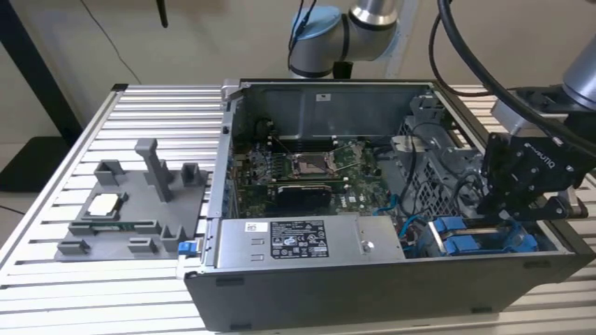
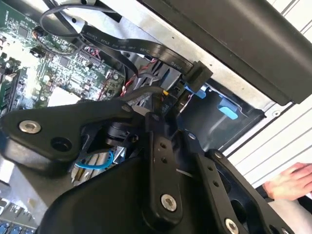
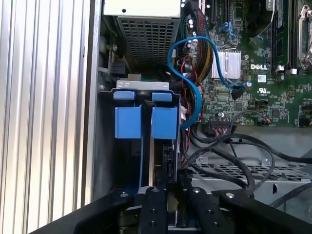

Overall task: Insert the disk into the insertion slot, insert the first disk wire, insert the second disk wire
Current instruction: 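Insert the first disk wire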

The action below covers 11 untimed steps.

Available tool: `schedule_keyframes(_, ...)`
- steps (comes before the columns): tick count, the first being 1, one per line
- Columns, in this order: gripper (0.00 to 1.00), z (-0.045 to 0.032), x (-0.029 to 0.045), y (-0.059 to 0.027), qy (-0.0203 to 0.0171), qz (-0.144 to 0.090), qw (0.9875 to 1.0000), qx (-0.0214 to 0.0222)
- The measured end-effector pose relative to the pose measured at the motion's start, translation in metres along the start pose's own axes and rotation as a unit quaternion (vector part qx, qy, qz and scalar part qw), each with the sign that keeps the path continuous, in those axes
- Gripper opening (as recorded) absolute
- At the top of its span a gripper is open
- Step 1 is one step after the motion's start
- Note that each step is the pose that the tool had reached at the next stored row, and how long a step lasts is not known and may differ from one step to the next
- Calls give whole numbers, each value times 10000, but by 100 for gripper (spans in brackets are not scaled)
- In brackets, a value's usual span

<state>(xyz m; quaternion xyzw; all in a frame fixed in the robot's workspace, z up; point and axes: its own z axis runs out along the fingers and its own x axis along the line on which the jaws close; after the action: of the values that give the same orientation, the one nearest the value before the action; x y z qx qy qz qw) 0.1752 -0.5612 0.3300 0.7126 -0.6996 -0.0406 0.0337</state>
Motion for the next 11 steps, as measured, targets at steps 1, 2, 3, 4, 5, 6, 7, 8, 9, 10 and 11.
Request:
schedule_keyframes(1, 27, -28, 0, 4, -1, 0, 10000, -7)
schedule_keyframes(2, 27, -72, -1, 8, 2, 1, 10000, -9)
schedule_keyframes(3, 27, -120, -1, 13, 6, 1, 10000, -10)
schedule_keyframes(4, 27, -166, -2, 18, 3, 1, 10000, -10)
schedule_keyframes(5, 27, -207, -2, 23, 5, 1, 10000, -10)
schedule_keyframes(6, 27, -240, -2, 26, 5, 1, 10000, -10)
schedule_keyframes(7, 27, -268, -3, 29, 5, 1, 10000, -10)
schedule_keyframes(8, 27, -291, -3, 32, 5, 1, 10000, -10)
schedule_keyframes(9, 27, -319, -3, 35, 5, 1, 10000, -10)
schedule_keyframes(10, 27, -344, -4, 37, 5, 1, 10000, -10)
schedule_keyframes(11, 27, -368, -4, 40, 5, 1, 10000, -10)
